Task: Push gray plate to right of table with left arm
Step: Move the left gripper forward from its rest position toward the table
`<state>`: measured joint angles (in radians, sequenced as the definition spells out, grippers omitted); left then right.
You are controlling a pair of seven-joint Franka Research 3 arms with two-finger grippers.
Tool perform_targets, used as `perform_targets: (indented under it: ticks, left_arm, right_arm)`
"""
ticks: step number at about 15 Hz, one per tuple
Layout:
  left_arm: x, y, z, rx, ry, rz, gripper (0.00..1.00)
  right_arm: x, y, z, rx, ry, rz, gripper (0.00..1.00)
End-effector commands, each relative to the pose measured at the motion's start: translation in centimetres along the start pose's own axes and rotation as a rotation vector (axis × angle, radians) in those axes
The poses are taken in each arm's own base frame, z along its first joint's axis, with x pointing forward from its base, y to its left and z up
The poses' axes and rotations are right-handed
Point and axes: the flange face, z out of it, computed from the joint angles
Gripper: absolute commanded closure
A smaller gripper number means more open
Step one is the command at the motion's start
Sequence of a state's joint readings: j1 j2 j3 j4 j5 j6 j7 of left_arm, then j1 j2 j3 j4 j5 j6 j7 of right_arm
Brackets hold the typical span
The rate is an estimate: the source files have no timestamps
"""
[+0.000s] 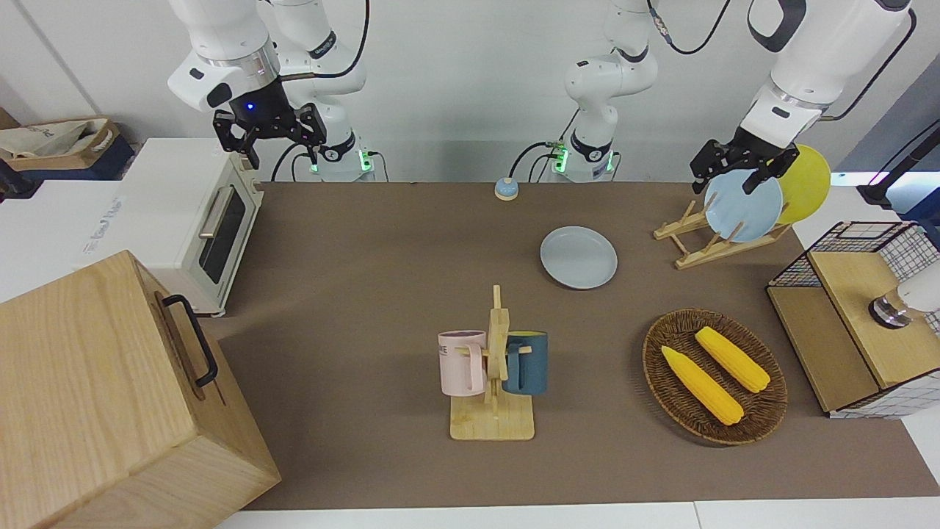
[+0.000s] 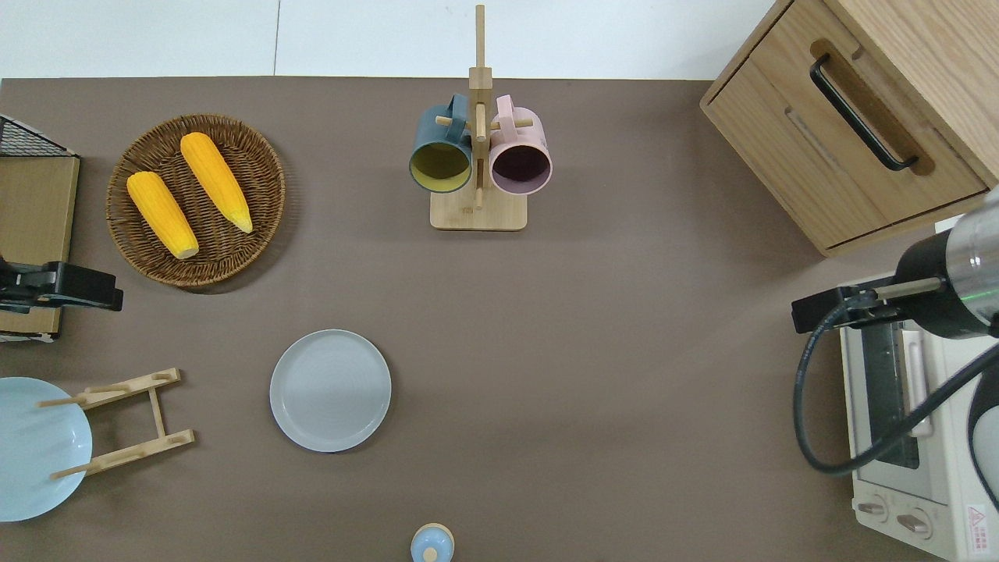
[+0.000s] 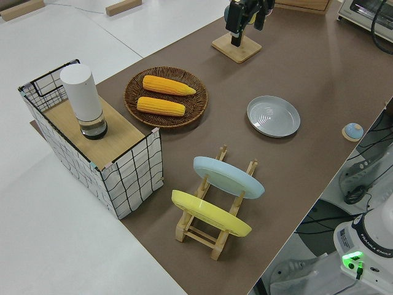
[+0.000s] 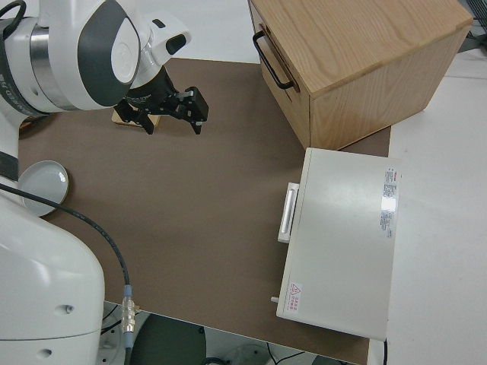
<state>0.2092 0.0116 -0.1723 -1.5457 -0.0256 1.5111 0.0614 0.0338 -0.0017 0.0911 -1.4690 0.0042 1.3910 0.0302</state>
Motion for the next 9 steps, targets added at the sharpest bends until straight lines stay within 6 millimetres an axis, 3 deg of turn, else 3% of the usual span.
perform_targets:
  ticks: [1, 9]
  left_arm:
    - [-0.3, 1.2, -0.2, -0.007, -0.008, 0.002, 0.01]
    - [-0.9, 0.7, 1.7, -0.021, -0.056, 0.0, 0.01]
  right_arm:
    - [-0.4, 0.2, -0.3, 0.007, -0.004, 0.001, 0.017]
    - [-0.4, 0.2, -0.3, 0.007, -0.005, 0.003, 0.017]
